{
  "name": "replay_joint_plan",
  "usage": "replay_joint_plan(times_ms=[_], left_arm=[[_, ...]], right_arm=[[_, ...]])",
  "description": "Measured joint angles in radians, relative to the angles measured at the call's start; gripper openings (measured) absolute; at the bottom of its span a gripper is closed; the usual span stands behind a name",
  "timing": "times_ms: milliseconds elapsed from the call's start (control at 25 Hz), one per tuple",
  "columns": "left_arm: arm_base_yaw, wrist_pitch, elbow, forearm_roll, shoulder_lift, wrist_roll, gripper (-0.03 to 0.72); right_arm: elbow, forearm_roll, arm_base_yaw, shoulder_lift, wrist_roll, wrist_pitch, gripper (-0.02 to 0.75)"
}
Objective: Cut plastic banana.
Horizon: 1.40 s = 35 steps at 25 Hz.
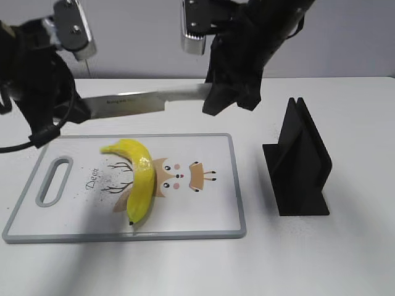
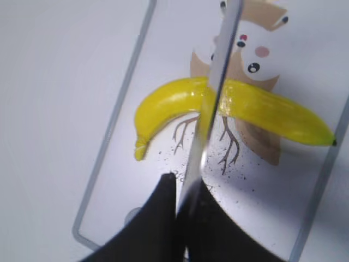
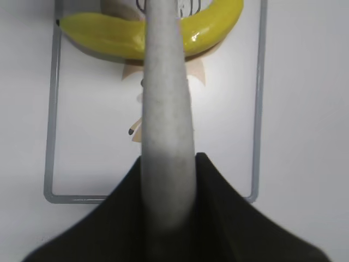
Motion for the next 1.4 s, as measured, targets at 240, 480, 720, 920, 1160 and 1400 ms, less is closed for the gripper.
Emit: replay_joint_plan(times_ms=[240, 480, 720, 920, 1160, 1400], left_arm=[[-0.001, 0.015, 0.002, 0.002, -0.084, 0.0, 0.042], [0.008, -0.006, 0.002, 0.014, -0.086, -0.026, 0.411], [0.018, -0.045, 0.002, 0.015, -0.104, -0.081, 0.674], [0.104, -0.045, 0.002, 0.102, -0.121, -0.431, 0.679], [0.285, 0.15, 0.0, 0.214, -0.123, -0.856, 0.672], [0.395, 0.451, 0.011, 0.213, -0.136, -0.925, 0.646]], right_arm=[[-0.005, 0.011, 0.002, -0.048, -0.007, 0.004, 0.174], [-0.004, -0.017, -0.005, -0.048, 0.028, 0.031, 0.162], [-0.004, -0.036, -0.009, -0.048, 0.102, 0.034, 0.16], [-0.075, -0.098, -0.009, -0.047, 0.45, 0.057, 0.16], [-0.174, -0.15, -0.009, -0.047, 0.693, 0.161, 0.16], [-0.156, -0.138, -0.009, -0.082, 0.964, 0.166, 0.16]])
